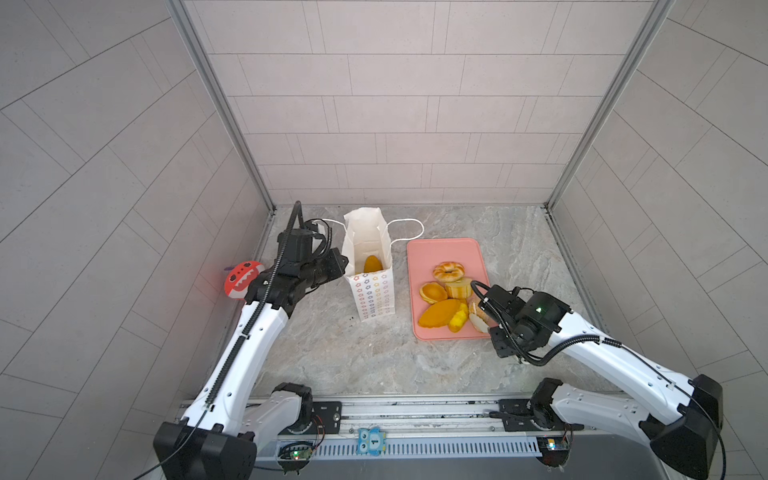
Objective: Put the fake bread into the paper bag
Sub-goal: 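Lower the right gripper onto the sesame roll and close on it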
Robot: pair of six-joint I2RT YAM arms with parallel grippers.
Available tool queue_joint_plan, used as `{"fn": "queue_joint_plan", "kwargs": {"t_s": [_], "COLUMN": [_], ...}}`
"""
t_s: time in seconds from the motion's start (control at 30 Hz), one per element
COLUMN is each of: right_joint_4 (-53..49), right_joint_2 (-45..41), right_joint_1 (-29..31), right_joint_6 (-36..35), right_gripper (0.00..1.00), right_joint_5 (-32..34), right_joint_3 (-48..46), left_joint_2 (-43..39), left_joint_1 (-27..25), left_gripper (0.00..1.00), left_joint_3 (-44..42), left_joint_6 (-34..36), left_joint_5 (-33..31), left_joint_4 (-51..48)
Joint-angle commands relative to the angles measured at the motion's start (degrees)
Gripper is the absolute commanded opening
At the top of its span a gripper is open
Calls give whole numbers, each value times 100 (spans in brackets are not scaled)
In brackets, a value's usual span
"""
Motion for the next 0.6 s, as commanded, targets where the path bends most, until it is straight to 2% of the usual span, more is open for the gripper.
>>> {"fn": "queue_joint_plan", "kwargs": {"t_s": [0.0,0.3,0.57], "right_joint_4": [141,383,326], "right_joint_2": [11,262,386], "right_joint_1": [21,14,-1], "right_joint_6": [93,-34,-26], "right_gripper": [46,46,41], "right_joint_5": [1,50,307], "right_joint_3": [-41,-130,-34], "left_joint_2": [31,34,46], "left_joint_1": [15,14,14], "left_gripper": [10,10,10], "left_joint_3": [-43,-34,19], "left_joint_6": [8,26,16], "left_joint_5": [45,23,3], "left_joint_4": [58,8,0]}}
